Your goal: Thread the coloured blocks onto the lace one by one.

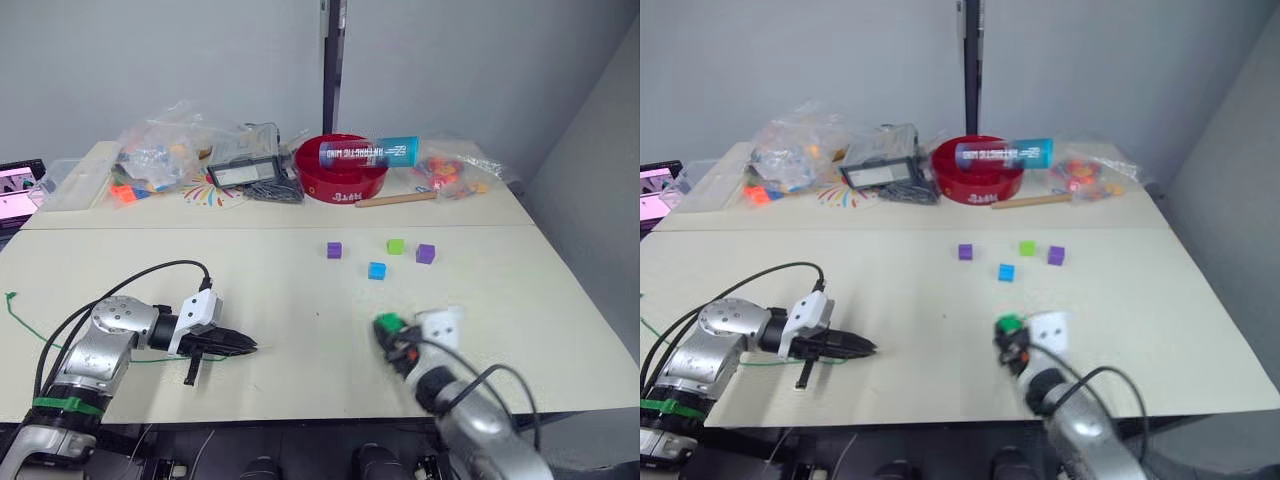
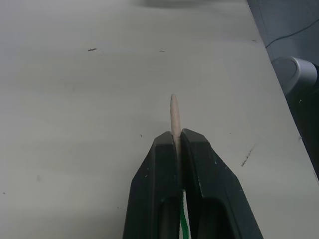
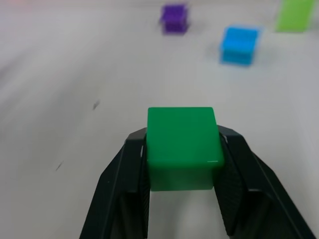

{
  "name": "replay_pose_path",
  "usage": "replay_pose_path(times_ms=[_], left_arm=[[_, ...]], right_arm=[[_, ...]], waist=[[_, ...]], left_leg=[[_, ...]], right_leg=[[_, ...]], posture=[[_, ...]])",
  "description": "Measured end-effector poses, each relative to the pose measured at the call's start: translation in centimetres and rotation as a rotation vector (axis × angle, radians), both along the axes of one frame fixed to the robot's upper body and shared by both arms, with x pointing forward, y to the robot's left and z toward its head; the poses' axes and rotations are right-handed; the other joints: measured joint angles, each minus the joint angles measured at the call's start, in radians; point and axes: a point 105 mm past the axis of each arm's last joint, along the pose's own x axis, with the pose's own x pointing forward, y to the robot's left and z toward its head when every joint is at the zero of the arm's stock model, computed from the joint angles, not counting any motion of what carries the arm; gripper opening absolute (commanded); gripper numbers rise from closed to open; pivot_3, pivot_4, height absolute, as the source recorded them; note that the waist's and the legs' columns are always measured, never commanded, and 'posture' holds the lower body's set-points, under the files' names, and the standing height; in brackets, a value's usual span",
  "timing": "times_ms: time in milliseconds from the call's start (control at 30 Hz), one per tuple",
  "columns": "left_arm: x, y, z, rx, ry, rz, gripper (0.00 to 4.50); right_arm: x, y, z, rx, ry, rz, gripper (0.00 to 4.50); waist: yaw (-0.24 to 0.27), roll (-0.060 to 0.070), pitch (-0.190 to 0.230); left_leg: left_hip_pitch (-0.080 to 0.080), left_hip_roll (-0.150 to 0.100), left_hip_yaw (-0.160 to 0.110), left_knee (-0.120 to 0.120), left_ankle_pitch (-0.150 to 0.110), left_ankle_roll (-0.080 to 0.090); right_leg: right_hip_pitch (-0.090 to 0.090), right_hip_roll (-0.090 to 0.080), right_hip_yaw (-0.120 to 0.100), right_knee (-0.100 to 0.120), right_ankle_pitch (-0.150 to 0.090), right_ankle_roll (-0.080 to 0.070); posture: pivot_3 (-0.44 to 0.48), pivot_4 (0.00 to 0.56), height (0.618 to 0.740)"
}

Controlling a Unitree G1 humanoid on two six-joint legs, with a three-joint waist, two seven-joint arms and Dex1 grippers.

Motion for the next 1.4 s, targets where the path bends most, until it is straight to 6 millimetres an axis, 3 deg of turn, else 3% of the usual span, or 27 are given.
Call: replay_pose_path(times_ms=[167, 233, 467, 567, 633, 767, 933, 1267, 1400], left_arm=[[0.2, 0.2, -0.1, 0.001, 0.013, -0.001, 0.00], [0.3, 0.2, 0.0, 0.003, 0.003, -0.009, 0.00], [0.2, 0.3, -0.1, 0.004, 0.003, -0.017, 0.00], [0.1, 0.3, -0.2, 0.004, 0.006, -0.016, 0.00], [0.0, 0.4, -0.4, 0.004, 0.012, -0.012, 0.00], [-0.4, 0.4, -0.7, 0.006, 0.018, -0.011, 0.00], [-0.8, 0.6, -0.8, 0.015, 0.013, -0.006, 0.00], [-0.9, 0.9, -0.4, 0.026, 0.008, 0.025, 0.00], [-0.9, 0.8, -0.2, 0.027, 0.001, 0.022, 0.00]], right_arm=[[0.4, -0.3, -1.4, 0.036, 0.032, -0.050, 1.18], [0.5, -0.2, -1.5, 0.051, 0.032, -0.056, 2.26], [0.1, -0.1, -1.4, 0.072, 0.034, 0.005, 4.48], [0.0, -2.3, -0.7, -0.003, 0.019, 0.090, 4.48], [0.1, -3.9, 1.0, -0.061, -0.029, 0.159, 4.48], [-0.6, -3.8, 3.7, -0.157, -0.048, 0.540, 4.48], [0.7, -5.0, 5.7, -0.300, -0.012, 0.887, 4.48], [4.5, -4.7, 4.1, -0.695, -0.082, 1.340, 4.48], [5.6, -4.1, 3.7, -0.783, -0.119, 1.415, 4.48]], waist=[[0.000, -0.001, 0.000], [-0.001, -0.002, -0.001], [0.001, -0.003, -0.001], [0.006, -0.003, -0.001], [0.005, -0.003, -0.001], [-0.006, -0.003, 0.000], [-0.004, -0.004, 0.000], [0.002, -0.004, 0.002], [0.001, -0.003, 0.002]], left_leg=[[0.000, 0.001, 0.000, 0.000, 0.000, 0.000], [0.001, 0.001, 0.000, 0.000, 0.000, 0.000], [0.001, 0.000, 0.000, 0.000, 0.000, 0.000], [0.000, -0.001, 0.000, 0.000, 0.000, 0.000], [0.000, 0.000, 0.000, 0.000, 0.000, 0.000], [0.002, 0.001, 0.000, 0.000, -0.001, 0.002], [0.002, 0.001, 0.000, 0.001, -0.002, 0.004], [0.001, 0.000, 0.001, 0.001, -0.002, 0.004], [0.001, 0.001, 0.001, 0.001, -0.002, 0.004]], right_leg=[[0.000, 0.000, 0.000, 0.000, 0.000, 0.000], [0.001, 0.000, 0.000, 0.000, 0.000, 0.000], [0.001, 0.000, 0.000, 0.000, 0.000, 0.000], [0.001, -0.001, 0.000, -0.001, 0.000, 0.001], [0.001, 0.000, 0.000, -0.001, 0.000, 0.001], [0.002, 0.001, 0.000, 0.000, 0.000, 0.000], [0.003, 0.002, 0.000, -0.001, -0.001, 0.000], [0.001, 0.000, -0.001, -0.001, 0.000, 0.000], [0.001, 0.000, -0.001, 0.001, 0.000, 0.000]], posture=[[0.000, 0.150, 0.731], [0.000, 0.150, 0.731], [0.000, 0.150, 0.731], [0.000, 0.150, 0.731], [0.000, 0.150, 0.731], [0.000, 0.150, 0.731], [0.000, 0.150, 0.731], [0.000, 0.150, 0.731], [0.000, 0.150, 0.731]])
